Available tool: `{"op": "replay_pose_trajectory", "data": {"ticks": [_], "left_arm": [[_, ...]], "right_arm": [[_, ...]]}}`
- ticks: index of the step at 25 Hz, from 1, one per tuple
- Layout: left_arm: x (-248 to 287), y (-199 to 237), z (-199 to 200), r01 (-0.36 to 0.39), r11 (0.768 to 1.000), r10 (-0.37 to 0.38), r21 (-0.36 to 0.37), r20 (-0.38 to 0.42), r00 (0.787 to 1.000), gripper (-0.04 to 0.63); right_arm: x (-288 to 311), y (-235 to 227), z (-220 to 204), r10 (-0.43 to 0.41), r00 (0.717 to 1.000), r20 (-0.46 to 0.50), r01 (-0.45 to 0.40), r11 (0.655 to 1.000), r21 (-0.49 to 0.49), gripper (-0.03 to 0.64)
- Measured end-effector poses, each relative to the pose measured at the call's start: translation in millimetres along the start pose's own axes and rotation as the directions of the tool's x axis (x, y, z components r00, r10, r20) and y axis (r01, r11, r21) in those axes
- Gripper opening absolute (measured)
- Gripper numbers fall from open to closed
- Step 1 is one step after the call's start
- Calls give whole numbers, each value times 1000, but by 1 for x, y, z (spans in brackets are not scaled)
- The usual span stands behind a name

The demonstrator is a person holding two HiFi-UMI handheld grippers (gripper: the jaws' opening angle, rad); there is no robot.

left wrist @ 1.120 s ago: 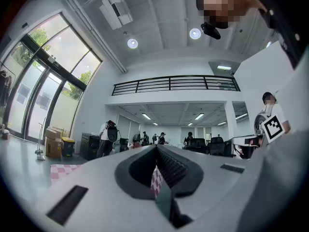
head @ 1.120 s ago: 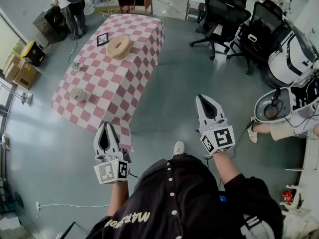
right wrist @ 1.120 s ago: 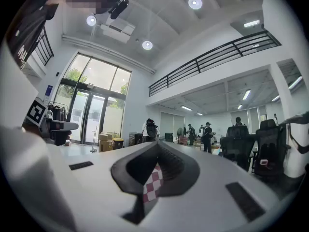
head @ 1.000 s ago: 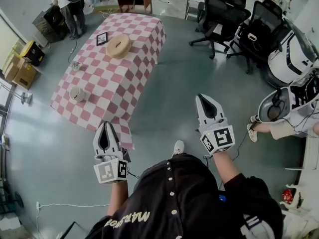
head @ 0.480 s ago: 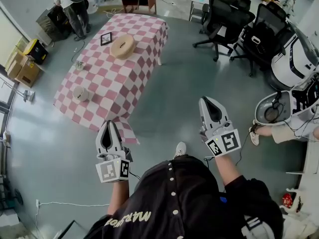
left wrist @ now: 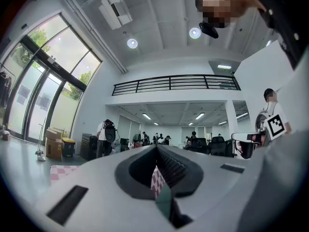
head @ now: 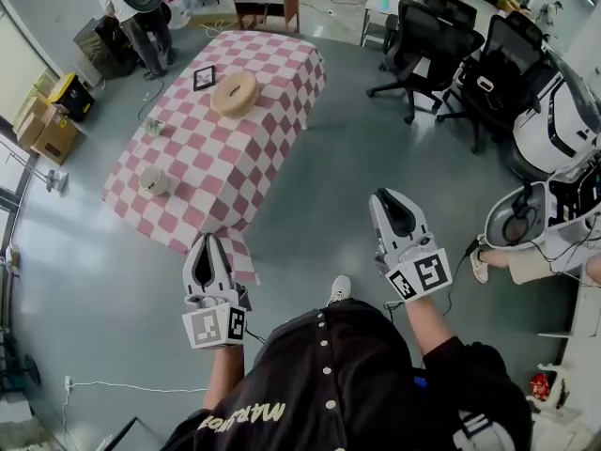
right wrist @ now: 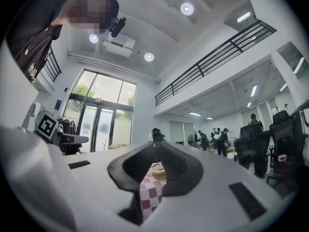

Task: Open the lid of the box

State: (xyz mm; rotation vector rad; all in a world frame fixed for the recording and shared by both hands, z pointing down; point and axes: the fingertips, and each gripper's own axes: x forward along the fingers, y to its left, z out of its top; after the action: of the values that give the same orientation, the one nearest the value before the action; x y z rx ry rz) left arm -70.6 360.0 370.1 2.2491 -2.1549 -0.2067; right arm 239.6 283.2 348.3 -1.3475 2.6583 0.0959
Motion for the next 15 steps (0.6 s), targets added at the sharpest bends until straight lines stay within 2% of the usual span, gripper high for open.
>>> {"op": "replay_pose_trajectory", "data": {"ticks": [11,15], "left_arm": [[2,-8,-2,3,1000,-3,-4,1,1000,11],[2,-9,-4,2,1000,-2,11,-3,1000,11]], "right_arm": [[1,4,-3,54,998,-21,-55,999,-1,121],[2,4,-7,61,998,-34,-60,998,15,180]]}}
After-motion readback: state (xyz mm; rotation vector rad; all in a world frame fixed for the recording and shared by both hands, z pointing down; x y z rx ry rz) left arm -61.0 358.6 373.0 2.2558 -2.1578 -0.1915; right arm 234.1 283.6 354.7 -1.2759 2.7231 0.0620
